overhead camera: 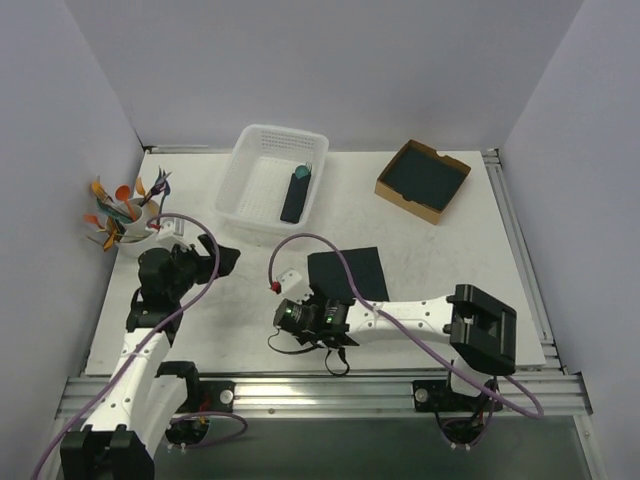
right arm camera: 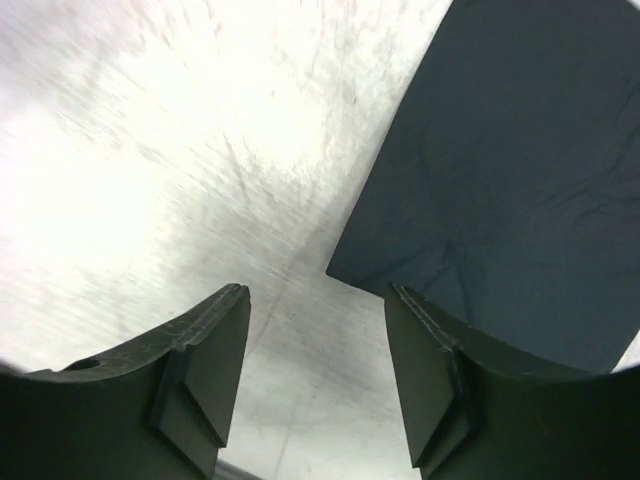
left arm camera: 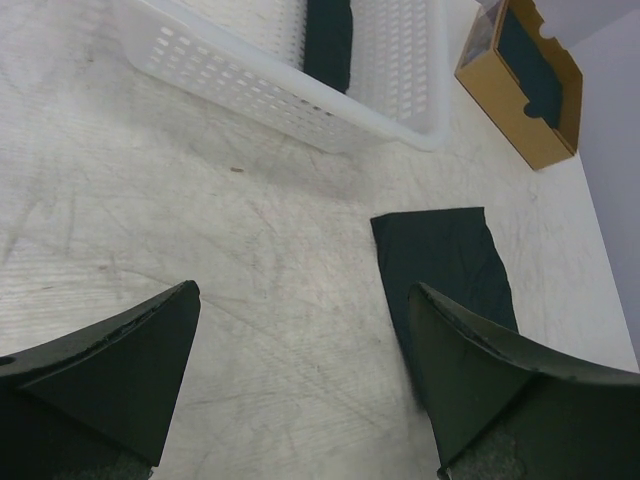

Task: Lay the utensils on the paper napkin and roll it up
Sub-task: Move the napkin to the center of the board.

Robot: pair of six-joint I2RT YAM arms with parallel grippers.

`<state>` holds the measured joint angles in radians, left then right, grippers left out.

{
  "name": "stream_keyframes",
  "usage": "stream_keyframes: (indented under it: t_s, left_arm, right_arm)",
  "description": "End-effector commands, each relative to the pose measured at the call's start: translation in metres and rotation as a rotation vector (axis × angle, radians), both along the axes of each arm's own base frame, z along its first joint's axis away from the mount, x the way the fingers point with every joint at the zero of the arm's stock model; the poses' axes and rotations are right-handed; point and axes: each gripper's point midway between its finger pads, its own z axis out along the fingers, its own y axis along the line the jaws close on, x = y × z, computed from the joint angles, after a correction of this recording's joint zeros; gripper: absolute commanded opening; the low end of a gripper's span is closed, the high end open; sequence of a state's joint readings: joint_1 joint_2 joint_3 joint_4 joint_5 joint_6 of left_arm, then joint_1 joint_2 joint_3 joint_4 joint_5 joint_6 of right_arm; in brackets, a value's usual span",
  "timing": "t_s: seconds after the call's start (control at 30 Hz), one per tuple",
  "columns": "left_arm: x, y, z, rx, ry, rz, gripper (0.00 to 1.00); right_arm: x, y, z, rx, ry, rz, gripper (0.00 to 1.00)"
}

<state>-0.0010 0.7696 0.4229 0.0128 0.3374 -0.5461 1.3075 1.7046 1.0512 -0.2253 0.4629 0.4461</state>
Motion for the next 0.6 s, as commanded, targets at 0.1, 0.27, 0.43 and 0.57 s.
stream_keyframes:
  t_s: [0.1, 0.27, 0.43, 0.57]
  left_arm:
    - [-0.003, -0.037, 0.031, 0.021, -0.121, -0.113, 0.94]
    - [-0.013, -0.079, 0.037, 0.059, -0.132, -0.200, 0.95]
    - [-0.036, -0.134, 0.026, 0.096, -0.079, -0.297, 0.90]
    - [-0.049, -0.166, 0.014, 0.112, -0.041, -0.357, 0.73]
  right_arm:
    - [0.033, 0.003, 0.063, 0.320, -0.003, -0.115, 0.59]
    - [0.083, -0.052, 0.062, 0.382, -0.001, -0.303, 0.45]
    - [0.131, -0.106, 0.040, 0.363, 0.011, -0.472, 0.06]
    - [0.155, -0.123, 0.025, 0.364, 0.015, -0.524, 0.00]
